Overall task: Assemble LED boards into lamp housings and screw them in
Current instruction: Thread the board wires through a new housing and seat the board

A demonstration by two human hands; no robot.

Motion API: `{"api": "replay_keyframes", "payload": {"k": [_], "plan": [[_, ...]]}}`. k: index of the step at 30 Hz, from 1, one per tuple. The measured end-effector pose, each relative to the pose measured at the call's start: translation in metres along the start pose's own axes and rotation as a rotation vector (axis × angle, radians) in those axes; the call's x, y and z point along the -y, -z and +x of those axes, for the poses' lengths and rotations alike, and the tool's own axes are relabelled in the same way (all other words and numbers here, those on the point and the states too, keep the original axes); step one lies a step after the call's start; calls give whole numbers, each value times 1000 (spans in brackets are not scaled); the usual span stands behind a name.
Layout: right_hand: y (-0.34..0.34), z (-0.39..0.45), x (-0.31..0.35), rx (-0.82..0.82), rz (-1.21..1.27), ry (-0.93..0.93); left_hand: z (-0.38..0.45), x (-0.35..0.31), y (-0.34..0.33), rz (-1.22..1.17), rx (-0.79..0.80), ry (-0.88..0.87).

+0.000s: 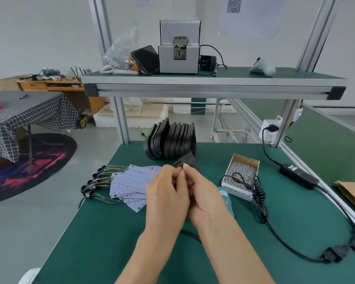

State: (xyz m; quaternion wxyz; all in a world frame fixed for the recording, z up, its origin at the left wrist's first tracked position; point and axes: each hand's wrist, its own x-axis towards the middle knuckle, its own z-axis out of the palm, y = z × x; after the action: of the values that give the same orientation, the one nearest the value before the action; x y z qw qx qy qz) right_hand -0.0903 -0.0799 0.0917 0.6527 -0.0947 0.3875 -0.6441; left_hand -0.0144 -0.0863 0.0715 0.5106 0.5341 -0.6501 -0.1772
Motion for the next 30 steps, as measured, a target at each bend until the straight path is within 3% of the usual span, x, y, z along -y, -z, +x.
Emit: {"api": "replay_keyframes", "payload": {"k": [7,18,21,24,27,30], "plan": [[7,11,-13,-44,23,57,4,0,8,-54,179,252],[14,19,-6,-54,82,-34,-16,4,10,31,240,174],[18,26,6,-60,-24,-40,-26,7,11,-13,205,171],[22,24,9,30,-142,-57,-24,6,13,-80,92,166],[27,13,8,179,-214,-175,-21,2,8,-115,105,180],[28,6,12,158,-125,-256,-25,-1,4,-93,120,163]]}}
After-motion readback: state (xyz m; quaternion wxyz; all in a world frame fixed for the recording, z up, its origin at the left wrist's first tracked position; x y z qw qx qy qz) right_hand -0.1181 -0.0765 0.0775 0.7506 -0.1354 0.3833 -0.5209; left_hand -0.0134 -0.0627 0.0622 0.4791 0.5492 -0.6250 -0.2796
